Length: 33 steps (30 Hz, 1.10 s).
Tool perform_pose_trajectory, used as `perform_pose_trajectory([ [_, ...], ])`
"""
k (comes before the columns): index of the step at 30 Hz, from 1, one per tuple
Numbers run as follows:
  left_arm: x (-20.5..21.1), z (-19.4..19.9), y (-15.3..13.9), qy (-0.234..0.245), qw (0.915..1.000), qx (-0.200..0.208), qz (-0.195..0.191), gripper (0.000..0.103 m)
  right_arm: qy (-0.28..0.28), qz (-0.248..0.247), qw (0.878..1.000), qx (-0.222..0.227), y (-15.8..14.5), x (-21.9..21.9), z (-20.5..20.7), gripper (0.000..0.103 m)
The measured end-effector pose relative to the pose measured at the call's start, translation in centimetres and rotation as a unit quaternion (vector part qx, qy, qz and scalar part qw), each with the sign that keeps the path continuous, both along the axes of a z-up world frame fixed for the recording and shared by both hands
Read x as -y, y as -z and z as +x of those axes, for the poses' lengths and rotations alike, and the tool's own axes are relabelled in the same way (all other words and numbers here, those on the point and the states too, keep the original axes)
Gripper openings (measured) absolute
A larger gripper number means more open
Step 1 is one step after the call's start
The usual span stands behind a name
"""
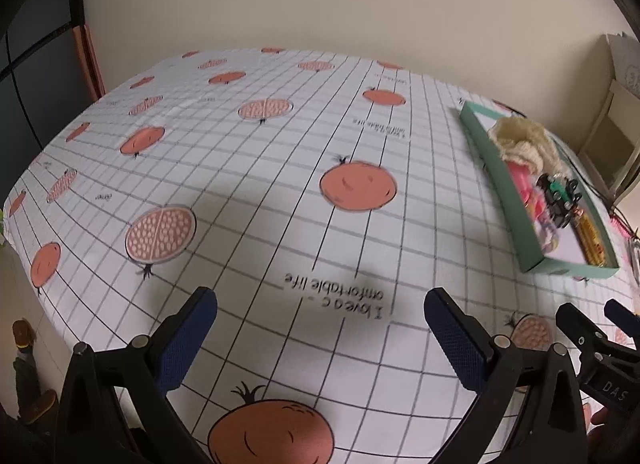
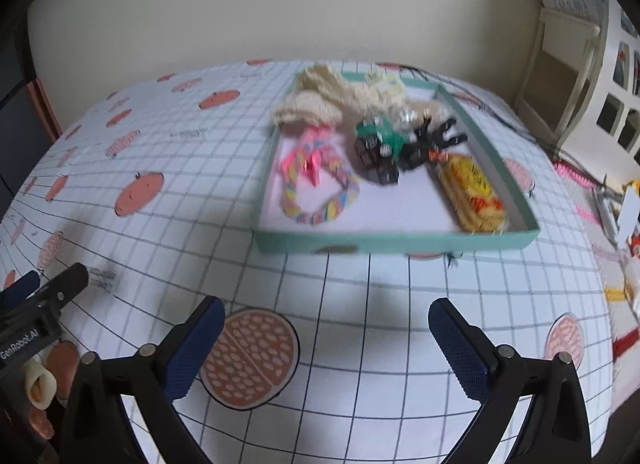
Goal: Organize objects
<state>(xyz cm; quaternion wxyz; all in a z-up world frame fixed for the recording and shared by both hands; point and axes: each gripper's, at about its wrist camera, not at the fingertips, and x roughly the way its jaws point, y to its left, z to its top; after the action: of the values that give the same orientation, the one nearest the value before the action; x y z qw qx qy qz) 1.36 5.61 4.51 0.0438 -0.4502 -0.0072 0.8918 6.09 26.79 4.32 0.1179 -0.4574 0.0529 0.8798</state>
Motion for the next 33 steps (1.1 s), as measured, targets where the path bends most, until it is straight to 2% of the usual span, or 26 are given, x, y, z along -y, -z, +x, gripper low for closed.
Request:
perform_pose_trajectory([
  [9, -0.3, 0.1, 1.8, 0.007, 0.9997, 0.018, -0.013, 0.103, 0.02, 0.002, 0.999, 0.026, 3.0, -0.7, 0.1, 0.103],
  [14, -0.6, 0.1, 2.9, 0.011, 0.9992, 0.031, -0.023, 0.103, 0.028, -0.004, 0.999, 0.018, 3.0, -1.0, 0.4, 0.103],
  [33, -0.7, 0.3, 3.1, 0.0, 0.9996, 0.006, -0.026, 0.103, 0.032, 0.004, 0.999, -0.001, 3.1, -1.2, 0.5, 0.103],
])
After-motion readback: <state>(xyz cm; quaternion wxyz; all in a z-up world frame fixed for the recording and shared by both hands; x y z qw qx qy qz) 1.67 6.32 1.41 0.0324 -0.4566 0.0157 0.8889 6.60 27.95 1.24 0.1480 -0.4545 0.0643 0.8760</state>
